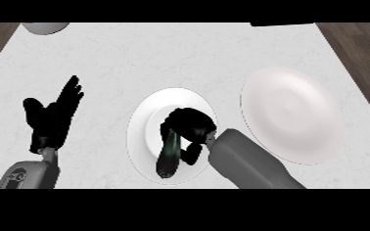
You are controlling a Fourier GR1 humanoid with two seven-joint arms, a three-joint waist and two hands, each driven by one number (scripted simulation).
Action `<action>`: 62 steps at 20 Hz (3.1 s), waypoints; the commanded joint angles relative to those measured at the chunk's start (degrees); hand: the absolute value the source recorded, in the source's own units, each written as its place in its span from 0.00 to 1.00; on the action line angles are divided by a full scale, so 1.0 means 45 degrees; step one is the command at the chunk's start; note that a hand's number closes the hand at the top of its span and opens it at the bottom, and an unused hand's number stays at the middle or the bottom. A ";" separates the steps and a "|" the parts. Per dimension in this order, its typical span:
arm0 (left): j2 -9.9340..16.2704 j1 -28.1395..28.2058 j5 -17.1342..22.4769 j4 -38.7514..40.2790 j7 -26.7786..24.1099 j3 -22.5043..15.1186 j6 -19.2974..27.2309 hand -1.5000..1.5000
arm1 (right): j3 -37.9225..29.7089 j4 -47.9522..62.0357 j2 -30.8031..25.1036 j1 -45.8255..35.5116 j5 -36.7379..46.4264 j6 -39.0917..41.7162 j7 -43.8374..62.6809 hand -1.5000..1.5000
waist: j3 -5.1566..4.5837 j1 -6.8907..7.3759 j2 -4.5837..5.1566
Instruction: Pick the eggplant from the plate and place it in the plate
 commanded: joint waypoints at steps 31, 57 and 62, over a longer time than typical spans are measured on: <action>-0.0905 -0.0434 -0.0780 -0.0688 0.0432 -0.0409 -0.0063 0.50 | -0.8702 -1.0760 -0.6917 0.8413 -0.0190 -0.5993 0.2215 1.00 | -0.0008 0.0917 0.0620; -0.0646 -0.0672 -0.0690 -0.0764 0.1028 0.0405 -0.0797 0.50 | -1.1785 -0.8309 -0.5953 0.6594 -0.6548 -0.0611 -0.3039 0.00 | -0.0025 0.0785 0.0547; -0.0552 -0.0548 -0.0697 -0.0467 0.0354 0.0599 -0.0979 0.50 | -1.2741 -0.8886 -0.6395 0.7799 -0.9722 0.1456 -0.0493 0.00 | -0.0032 0.0628 0.0532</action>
